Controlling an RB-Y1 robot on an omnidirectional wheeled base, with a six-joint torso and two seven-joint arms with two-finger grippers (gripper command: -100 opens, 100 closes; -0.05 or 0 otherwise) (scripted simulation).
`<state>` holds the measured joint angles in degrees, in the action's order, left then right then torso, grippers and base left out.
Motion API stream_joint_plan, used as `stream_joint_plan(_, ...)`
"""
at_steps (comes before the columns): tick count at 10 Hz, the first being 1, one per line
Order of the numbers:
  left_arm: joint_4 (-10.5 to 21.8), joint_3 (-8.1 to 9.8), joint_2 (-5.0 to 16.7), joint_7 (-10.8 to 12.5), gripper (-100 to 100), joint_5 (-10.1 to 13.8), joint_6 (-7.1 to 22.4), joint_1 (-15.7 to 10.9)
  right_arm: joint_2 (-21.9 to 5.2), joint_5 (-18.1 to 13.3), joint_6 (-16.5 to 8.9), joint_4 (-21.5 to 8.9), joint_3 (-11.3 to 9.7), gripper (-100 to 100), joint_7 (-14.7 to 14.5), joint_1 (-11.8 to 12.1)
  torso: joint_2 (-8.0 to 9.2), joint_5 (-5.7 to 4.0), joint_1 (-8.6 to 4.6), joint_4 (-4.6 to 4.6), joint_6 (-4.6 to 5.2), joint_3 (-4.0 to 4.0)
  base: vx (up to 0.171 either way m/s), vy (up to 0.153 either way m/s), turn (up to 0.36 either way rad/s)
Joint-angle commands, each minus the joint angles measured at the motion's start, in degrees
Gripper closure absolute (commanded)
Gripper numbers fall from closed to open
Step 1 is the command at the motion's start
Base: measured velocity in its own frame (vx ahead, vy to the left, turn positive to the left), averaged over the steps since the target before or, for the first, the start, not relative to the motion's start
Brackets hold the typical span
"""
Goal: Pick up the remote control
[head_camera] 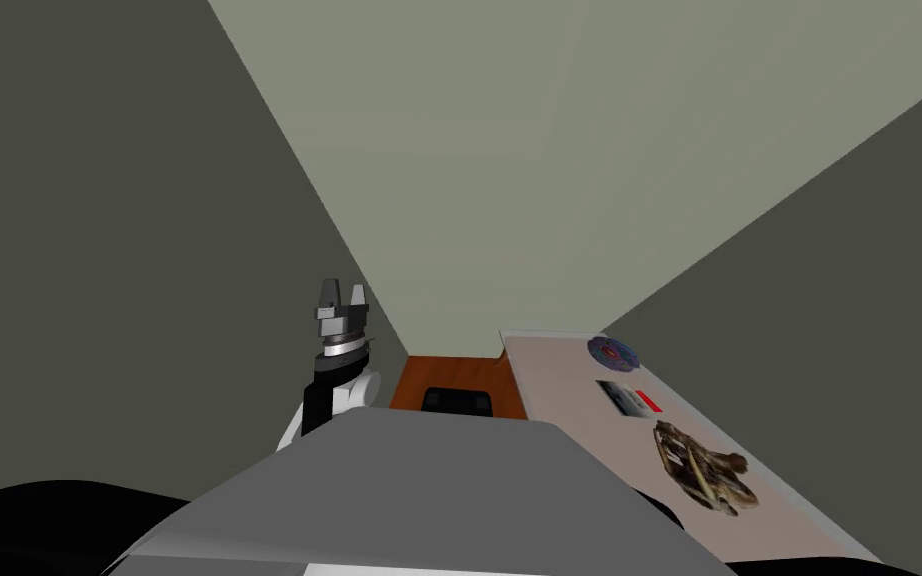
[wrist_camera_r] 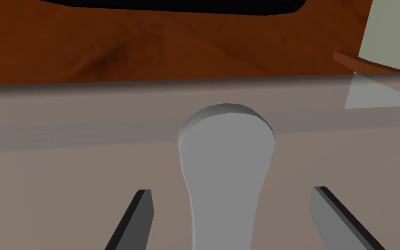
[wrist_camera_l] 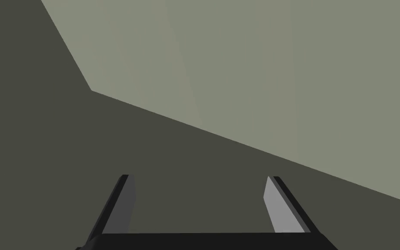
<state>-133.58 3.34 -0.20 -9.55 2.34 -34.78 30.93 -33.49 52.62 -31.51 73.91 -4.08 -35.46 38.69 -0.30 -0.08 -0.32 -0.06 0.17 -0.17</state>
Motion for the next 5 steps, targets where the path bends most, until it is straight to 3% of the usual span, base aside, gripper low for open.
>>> stream_joint_plan(1, 0.0, 0.0, 0.0, 0.0, 0, 0.0, 0.0, 0.0, -0.6, 1.4, -1.4, -2.0, 0.5, -100, -0.4, -0.2, 0.0, 0.0, 0.0, 0.0, 0.0, 0.0, -0.018, -0.041, 0.21)
stream_joint_plan(3, 0.0, -0.01, 0.0, 0.0, 0, 0.0, 0.0, 0.0, -1.0, 3.0, -3.0, -5.0, 1.0, -100, -1.0, -0.7, 0.02, 0.03, 0.06, 0.01, -0.04, 0.02, -0.015, -0.062, 0.32)
stream_joint_plan(5, 0.0, 0.0, 0.0, 0.0, 0, 0.0, 0.0, 0.0, -1.2, 4.0, -4.1, -7.1, 1.3, -100, -1.3, -1.1, 0.0, 0.0, -0.05, 0.01, -0.02, 0.01, -0.013, -0.076, 0.195)
